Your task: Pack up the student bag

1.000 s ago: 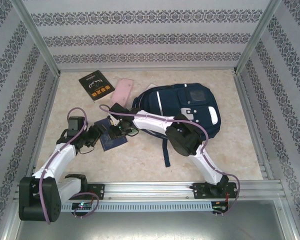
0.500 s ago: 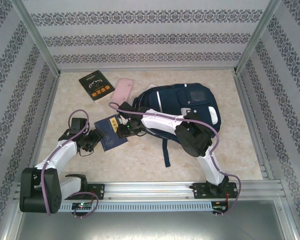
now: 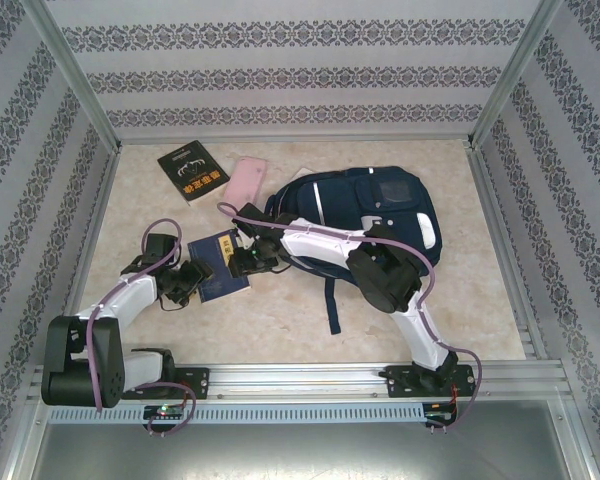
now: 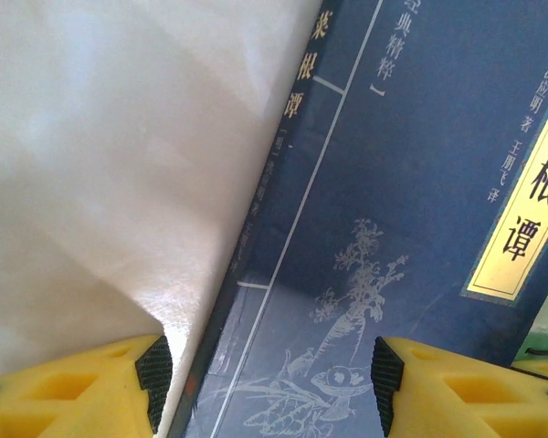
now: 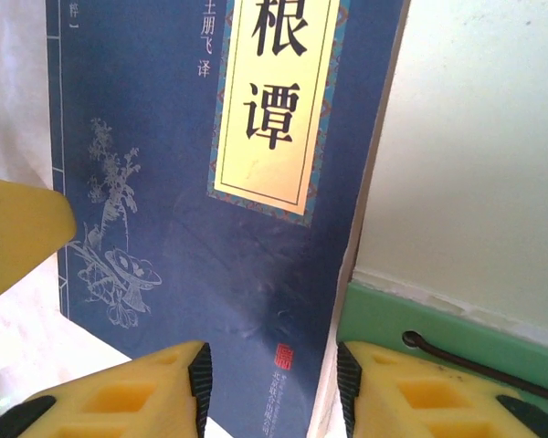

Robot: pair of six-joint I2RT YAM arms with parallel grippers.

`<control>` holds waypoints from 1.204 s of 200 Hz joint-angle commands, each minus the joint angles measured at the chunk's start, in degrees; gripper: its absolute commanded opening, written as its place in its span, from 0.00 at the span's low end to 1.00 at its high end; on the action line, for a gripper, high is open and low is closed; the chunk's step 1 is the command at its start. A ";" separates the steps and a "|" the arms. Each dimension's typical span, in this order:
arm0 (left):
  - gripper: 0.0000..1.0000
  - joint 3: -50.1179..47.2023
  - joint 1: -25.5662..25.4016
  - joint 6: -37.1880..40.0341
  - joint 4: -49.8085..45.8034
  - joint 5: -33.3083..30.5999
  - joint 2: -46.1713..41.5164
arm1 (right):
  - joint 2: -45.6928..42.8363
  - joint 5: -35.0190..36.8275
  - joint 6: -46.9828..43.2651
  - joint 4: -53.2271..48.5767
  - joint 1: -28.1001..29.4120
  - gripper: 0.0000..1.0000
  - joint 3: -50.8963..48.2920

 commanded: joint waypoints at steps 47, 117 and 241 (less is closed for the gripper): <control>0.60 -1.86 -0.79 -0.84 13.69 12.68 3.75 | 6.17 -2.73 -0.73 -3.61 1.82 0.42 4.63; 0.57 -4.06 -0.79 -7.53 26.12 20.82 -5.89 | 5.67 -2.05 -0.87 -3.34 1.71 0.36 4.35; 0.47 -3.49 -1.49 -2.36 20.06 13.37 0.09 | 3.89 -2.21 -0.17 -1.83 0.59 0.35 1.27</control>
